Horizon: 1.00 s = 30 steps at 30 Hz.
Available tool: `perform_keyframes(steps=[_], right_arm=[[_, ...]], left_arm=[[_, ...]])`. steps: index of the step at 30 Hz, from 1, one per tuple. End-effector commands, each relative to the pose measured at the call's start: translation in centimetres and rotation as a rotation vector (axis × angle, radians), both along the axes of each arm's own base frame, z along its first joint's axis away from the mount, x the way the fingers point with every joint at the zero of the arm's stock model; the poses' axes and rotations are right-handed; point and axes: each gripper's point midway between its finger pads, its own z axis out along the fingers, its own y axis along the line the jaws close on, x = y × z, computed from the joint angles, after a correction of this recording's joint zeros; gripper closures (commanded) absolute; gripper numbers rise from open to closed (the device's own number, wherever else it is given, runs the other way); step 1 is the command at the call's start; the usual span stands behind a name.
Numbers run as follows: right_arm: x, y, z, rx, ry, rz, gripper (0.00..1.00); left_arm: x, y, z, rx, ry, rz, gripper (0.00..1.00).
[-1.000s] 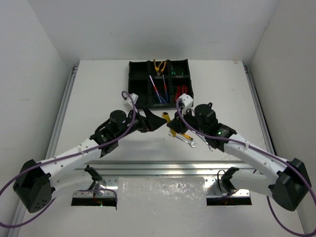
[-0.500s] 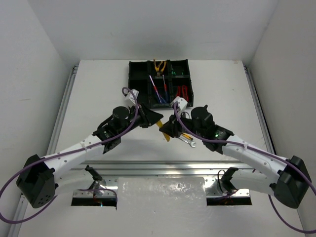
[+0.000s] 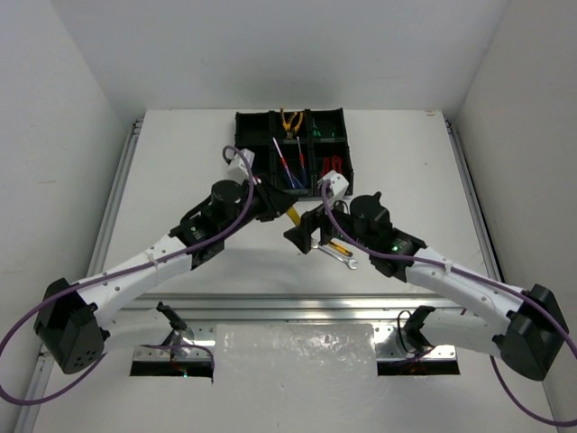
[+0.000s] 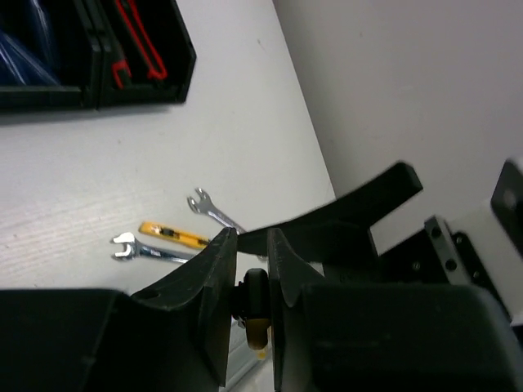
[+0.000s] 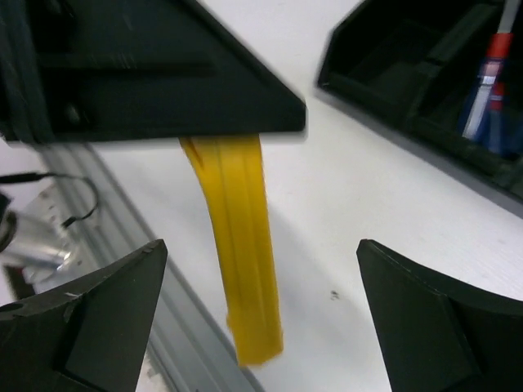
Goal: Sort the tools into containers
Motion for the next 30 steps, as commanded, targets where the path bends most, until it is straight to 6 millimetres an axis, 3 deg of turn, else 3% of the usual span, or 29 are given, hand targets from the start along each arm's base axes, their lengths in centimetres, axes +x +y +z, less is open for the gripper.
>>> perform_keyframes(steps=[1, 3, 4, 5, 6, 7, 8, 10, 11, 12, 16, 17, 18, 19, 20, 22, 23, 25, 26, 28, 30], right_arm=[[2.1, -2.7, 2.1, 0.01, -0.073, -0.189, 0.01], [2.4, -4.8, 1.3, -0.038, -0.06, -0.281, 0.01], [2.7, -6.2, 2.2, -0.033, -0.087, -0.353, 0.01], [2.6, -7.3, 1.7, -0.06, -0.08, -0.384, 0.01], [2.5, -8.0, 1.9, -0.063, -0.087, -0.411, 0.01], [2.6, -8.6, 2.3, -0.057, -0.1, -0.44, 0.01], [2.4, -9.9, 2.3, -0.075, -0.103, -0.482, 0.01], [2.0, -10.9, 2.8, -0.081, -0.122, -0.497, 0.01], [1.9, -11.2, 2.9, -0.084, -0.124, -0.504, 0.01], [1.7, -11.4, 2.9, -0.09, -0.123, -0.507, 0.01], [1.1, -11.5, 1.9, -0.087, -0.102, -0.493, 0.01], [0.9, -11.3, 1.7, -0.083, -0.096, -0.481, 0.01], [0.9, -11.2, 1.3, -0.083, -0.088, -0.478, 0.01], [0.7, -11.1, 0.8, -0.088, -0.077, -0.468, 0.01], [0.8, -11.0, 0.5, -0.094, -0.07, -0.465, 0.01], [0.7, -10.9, 0.2, -0.096, -0.064, -0.462, 0.01], [0.8, -10.9, 0.2, -0.097, -0.063, -0.462, 0.01], [0.5, -10.5, 0.3, -0.087, -0.059, -0.438, 0.01], [0.4, -10.3, 0.5, -0.079, -0.058, -0.427, 0.01], [0.1, -9.9, 0.4, -0.068, -0.054, -0.403, 0.01], [0.0, -9.9, 0.4, -0.063, -0.054, -0.399, 0.01]], left_arm=[[3.1, 1.8, 2.5, 0.074, -0.039, 0.152, 1.0], [4.9, 4.1, 1.7, 0.129, 0.004, 0.218, 1.0], [6.0, 4.5, 2.1, 0.133, 0.011, 0.239, 1.0], [8.0, 6.3, 2.5, 0.145, 0.024, 0.301, 1.0], [8.8, 7.5, 1.3, 0.171, 0.049, 0.337, 1.0], [10.1, 8.3, 3.0, 0.171, 0.025, 0.374, 1.0], [11.4, 10.2, 2.9, 0.2, 0.043, 0.435, 1.0], [15.1, 13.1, 4.7, 0.242, 0.022, 0.562, 1.0], [16.9, 13.6, 3.4, 0.278, 0.049, 0.588, 1.0], [18.7, 14.1, 5.9, 0.258, 0.005, 0.613, 1.0], [25.6, 16.3, 9.0, 0.286, -0.098, 0.677, 1.0], [28.0, 16.4, 7.0, 0.332, -0.085, 0.7, 1.0], [29.6, 16.6, 10.2, 0.338, -0.16, 0.725, 1.0], [30.7, 16.7, 10.5, 0.363, -0.181, 0.74, 1.0], [33.0, 16.9, 10.1, 0.386, -0.204, 0.778, 1.0], [34.9, 17.3, 9.9, 0.434, -0.251, 0.812, 1.0], [36.0, 17.5, 8.4, 0.469, -0.255, 0.836, 1.0], [37.0, 18.3, 7.4, 0.511, -0.277, 0.867, 1.0], [37.8, 18.6, 5.8, 0.532, -0.271, 0.882, 1.0], [38.9, 18.4, 5.5, 0.529, -0.31, 0.875, 1.0], [40.0, 17.3, 3.5, 0.533, -0.311, 0.812, 1.0]])
